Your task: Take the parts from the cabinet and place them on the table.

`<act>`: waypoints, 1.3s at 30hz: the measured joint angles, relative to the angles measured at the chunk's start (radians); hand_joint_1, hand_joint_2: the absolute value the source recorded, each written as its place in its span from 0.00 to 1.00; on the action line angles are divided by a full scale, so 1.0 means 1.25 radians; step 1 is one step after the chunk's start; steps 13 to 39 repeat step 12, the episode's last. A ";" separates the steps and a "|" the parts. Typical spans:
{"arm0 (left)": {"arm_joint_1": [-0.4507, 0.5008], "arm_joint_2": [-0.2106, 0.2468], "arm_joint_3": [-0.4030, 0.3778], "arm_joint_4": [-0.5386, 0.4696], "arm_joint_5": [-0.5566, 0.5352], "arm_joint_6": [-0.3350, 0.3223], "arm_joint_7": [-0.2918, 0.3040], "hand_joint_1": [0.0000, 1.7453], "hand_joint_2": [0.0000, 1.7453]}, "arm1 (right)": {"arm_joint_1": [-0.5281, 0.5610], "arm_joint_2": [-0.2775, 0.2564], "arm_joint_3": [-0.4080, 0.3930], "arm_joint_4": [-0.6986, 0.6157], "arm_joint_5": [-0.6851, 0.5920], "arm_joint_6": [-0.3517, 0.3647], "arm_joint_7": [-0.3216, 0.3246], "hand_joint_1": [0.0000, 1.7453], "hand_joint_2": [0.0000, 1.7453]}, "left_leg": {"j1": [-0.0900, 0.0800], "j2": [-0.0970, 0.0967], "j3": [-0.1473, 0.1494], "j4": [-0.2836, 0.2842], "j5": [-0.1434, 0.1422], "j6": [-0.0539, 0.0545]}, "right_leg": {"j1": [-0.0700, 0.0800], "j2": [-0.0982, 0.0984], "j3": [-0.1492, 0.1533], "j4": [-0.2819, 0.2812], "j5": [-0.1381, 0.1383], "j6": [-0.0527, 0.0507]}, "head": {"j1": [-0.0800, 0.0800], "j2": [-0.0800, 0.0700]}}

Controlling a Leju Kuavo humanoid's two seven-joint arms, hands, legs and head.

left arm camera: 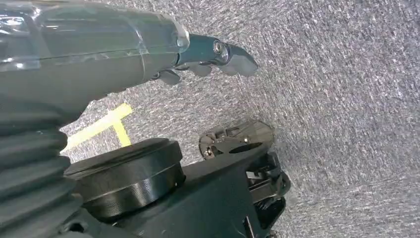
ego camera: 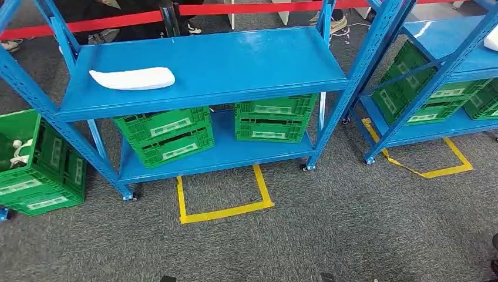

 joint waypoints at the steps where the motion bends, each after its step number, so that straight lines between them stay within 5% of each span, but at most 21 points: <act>1: 0.000 0.000 0.000 0.000 0.000 0.000 0.000 0.00 1.00 | 0.000 0.000 0.000 0.000 0.000 0.000 0.000 0.00 1.00 | 0.000 0.000 0.000 0.000 0.000 0.000 | 0.000 0.000 0.000 0.000 0.000 0.000 | 0.000 0.000; 39: 0.000 0.000 0.000 0.000 -0.002 0.000 -0.005 0.00 1.00 | 0.000 0.000 0.005 0.000 -0.008 0.000 0.004 0.00 1.00 | 0.000 0.000 0.000 0.000 0.000 0.000 | 0.000 0.000 0.000 0.000 0.000 0.000 | 0.000 0.000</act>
